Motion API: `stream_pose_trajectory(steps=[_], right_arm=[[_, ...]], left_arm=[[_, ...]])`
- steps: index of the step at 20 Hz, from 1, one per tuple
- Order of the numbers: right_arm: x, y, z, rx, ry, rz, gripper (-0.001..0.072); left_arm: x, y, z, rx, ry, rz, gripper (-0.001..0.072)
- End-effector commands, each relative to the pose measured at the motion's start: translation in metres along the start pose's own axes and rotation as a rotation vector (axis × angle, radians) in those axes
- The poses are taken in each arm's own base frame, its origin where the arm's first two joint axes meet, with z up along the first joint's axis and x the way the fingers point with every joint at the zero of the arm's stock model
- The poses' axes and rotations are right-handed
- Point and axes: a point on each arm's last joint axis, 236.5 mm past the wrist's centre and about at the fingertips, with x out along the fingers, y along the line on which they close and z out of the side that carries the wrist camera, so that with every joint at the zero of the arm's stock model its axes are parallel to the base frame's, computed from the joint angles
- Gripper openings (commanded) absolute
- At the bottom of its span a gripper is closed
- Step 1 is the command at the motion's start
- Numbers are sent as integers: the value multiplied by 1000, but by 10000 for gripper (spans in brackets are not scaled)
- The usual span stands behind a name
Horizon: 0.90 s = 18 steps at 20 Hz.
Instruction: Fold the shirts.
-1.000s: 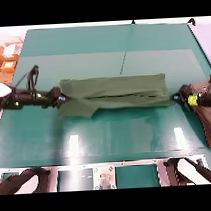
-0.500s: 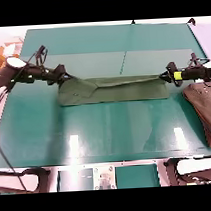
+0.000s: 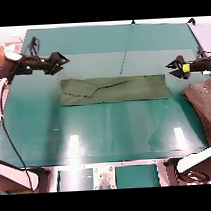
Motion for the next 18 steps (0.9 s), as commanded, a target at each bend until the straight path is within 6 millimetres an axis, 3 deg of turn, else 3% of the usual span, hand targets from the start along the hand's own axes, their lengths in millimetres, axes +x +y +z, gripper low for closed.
stream_pose_trajectory(steps=[1,2,3,4,7,11,12,14,16,18], right_arm=[[-8,-38,-28,-60,156,-24,491],[-1,-45,-39,-75,208,-18,491],[7,-50,-49,-81,252,-12,501],[16,-55,-57,-90,291,-3,509],[38,-67,-77,-112,376,13,509],[53,-62,-91,-156,425,25,483],[54,-58,-91,-162,427,31,383],[52,-47,-87,-171,415,55,35],[43,-27,-80,-183,406,108,12],[22,-1,-73,-223,389,142,12]], left_arm=[[-12,-8,-6,10,63,-36,464],[-10,-10,-10,12,75,-41,234],[-8,-12,-12,16,81,-43,103],[-7,-15,-14,19,87,-46,24],[0,-23,-23,30,112,-54,24],[17,-45,-41,69,153,-75,24],[25,-53,-47,84,163,-79,24],[44,-69,-63,137,179,-69,23],[71,-87,-87,190,203,-66,24],[101,-102,-119,223,249,-75,24]])
